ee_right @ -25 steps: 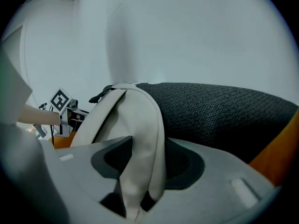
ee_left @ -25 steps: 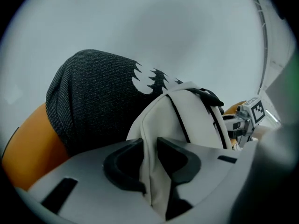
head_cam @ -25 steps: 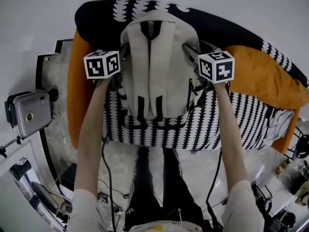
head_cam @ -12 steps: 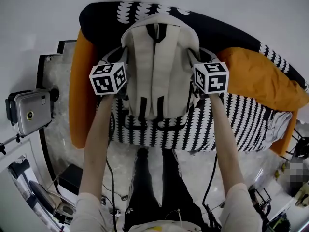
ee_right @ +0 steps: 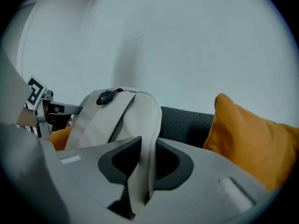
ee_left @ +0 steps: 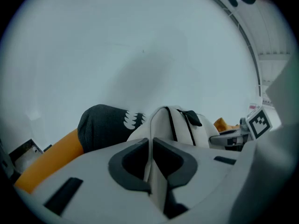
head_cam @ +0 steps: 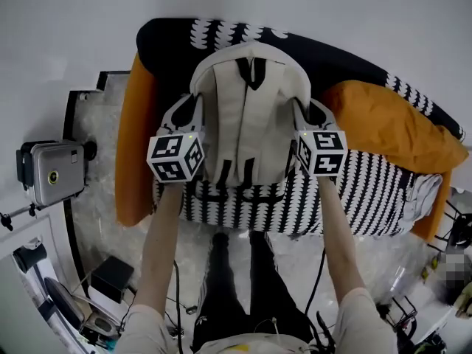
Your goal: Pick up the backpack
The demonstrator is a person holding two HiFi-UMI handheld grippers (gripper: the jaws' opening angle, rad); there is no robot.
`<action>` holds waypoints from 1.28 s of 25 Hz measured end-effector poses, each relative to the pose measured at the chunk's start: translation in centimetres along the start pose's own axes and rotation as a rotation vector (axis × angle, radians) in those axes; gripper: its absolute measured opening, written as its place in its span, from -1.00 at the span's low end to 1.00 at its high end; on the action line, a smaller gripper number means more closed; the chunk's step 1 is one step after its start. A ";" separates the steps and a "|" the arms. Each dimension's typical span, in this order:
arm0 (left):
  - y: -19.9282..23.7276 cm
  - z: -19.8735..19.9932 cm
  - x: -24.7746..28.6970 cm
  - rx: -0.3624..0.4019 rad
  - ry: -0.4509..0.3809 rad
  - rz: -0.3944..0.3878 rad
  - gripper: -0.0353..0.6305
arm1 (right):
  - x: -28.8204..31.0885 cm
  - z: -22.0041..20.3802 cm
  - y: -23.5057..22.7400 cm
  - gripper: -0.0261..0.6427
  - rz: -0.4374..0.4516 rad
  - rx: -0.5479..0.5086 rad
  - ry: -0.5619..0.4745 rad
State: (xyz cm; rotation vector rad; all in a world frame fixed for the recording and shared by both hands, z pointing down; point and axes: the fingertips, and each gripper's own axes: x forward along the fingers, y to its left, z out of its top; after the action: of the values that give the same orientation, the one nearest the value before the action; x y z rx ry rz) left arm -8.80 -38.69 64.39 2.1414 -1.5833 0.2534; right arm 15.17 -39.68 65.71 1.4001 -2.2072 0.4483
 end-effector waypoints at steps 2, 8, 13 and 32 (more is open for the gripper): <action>-0.5 0.6 -1.6 -0.033 -0.039 -0.008 -0.79 | -1.5 0.6 0.6 -0.70 -0.003 -0.003 -0.028; -2.5 3.1 -7.4 -0.030 -0.151 -0.041 -0.80 | -7.3 2.8 2.6 -0.71 -0.026 0.021 -0.136; -3.3 4.0 -10.9 -0.044 -0.175 -0.012 -0.81 | -11.5 3.9 4.5 -0.71 -0.027 -0.012 -0.175; -11.4 28.0 -30.2 0.168 -0.535 -0.022 -0.81 | -33.1 25.9 9.6 -0.72 -0.124 -0.122 -0.532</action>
State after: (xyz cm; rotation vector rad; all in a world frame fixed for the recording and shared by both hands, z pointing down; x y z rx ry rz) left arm -11.20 -23.36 24.61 2.4970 -1.8713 -0.2255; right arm 12.54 -24.13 25.58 1.7237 -2.4740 -0.1211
